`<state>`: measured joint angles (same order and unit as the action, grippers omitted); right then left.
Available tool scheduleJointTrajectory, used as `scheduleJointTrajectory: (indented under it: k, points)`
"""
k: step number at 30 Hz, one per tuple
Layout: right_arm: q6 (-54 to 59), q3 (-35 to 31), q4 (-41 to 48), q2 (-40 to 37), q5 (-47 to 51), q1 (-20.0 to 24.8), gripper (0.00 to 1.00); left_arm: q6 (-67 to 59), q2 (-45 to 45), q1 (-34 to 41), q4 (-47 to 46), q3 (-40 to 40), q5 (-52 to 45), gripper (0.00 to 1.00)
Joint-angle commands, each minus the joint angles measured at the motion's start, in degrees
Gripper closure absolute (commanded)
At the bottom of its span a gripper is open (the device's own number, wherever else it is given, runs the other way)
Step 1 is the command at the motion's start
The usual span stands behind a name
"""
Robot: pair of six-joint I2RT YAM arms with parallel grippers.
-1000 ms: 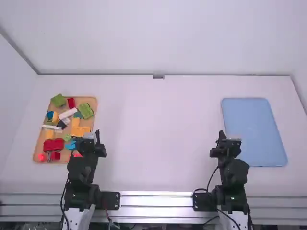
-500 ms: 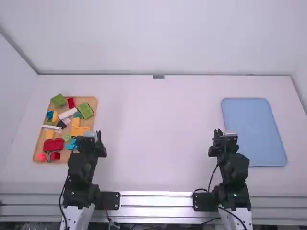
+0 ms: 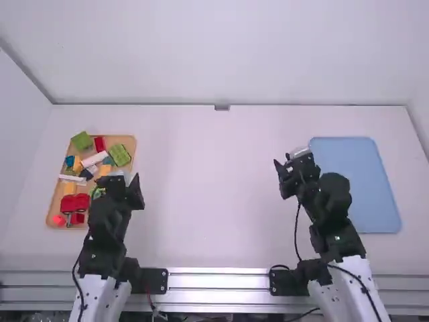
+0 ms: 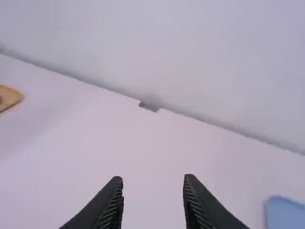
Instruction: Assemble lego blocks to make yellow taxi
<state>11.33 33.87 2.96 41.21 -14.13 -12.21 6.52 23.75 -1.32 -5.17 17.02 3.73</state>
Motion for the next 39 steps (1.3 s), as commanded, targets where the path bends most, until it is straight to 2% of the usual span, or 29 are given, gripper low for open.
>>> scheduleJointTrajectory:
  k: [1, 13, 16, 18, 20, 25, 30, 34, 36, 39]
  points:
    - [3.4, 6.6, 0.6, 6.0, -4.9, -2.7, 0.59, 4.1, 3.2, -0.6, -0.5, 3.8, 2.7, 0.59]
    - [11.7, 29.6, 5.5, 33.1, -6.8, -15.0, 0.35, 10.6, 18.5, -1.7, -5.4, 15.7, 10.6, 0.35]
    - [13.2, 33.6, 6.3, 37.7, -8.1, -17.3, 0.31, 11.7, 21.2, -1.8, -6.1, 17.7, 11.5, 0.31]
    - [14.9, 37.8, 6.8, 42.7, -12.3, -19.2, 0.27, 12.8, 24.1, -2.0, -6.8, 19.9, 12.7, 0.27]
    - [19.5, 41.6, 8.2, 47.2, -21.1, -20.2, 0.23, 13.9, 26.7, -2.3, -7.7, 21.8, 14.7, 0.23]
    - [26.3, 48.4, 12.7, 55.1, -36.1, -20.1, 0.16, 16.8, 31.2, -2.6, -9.6, 25.4, 17.7, 0.16]
    - [29.6, 54.5, 14.9, 62.9, -40.2, -21.8, 0.09, 19.0, 35.7, -6.5, -11.9, 28.8, 18.9, 0.09]
    - [31.0, 57.4, 15.2, 65.4, -38.1, -23.9, 0.07, 19.8, 37.7, -11.0, -13.4, 30.6, 13.1, 0.06]
    - [31.9, 59.4, 16.2, 66.4, -38.0, -25.1, 0.04, 19.9, 39.1, -16.1, -15.1, 32.3, 5.0, 0.04]
    - [32.5, 60.4, 16.6, 67.6, -39.3, -25.1, 0.03, 20.4, 40.0, -20.2, -16.5, 33.5, 1.1, 0.02]
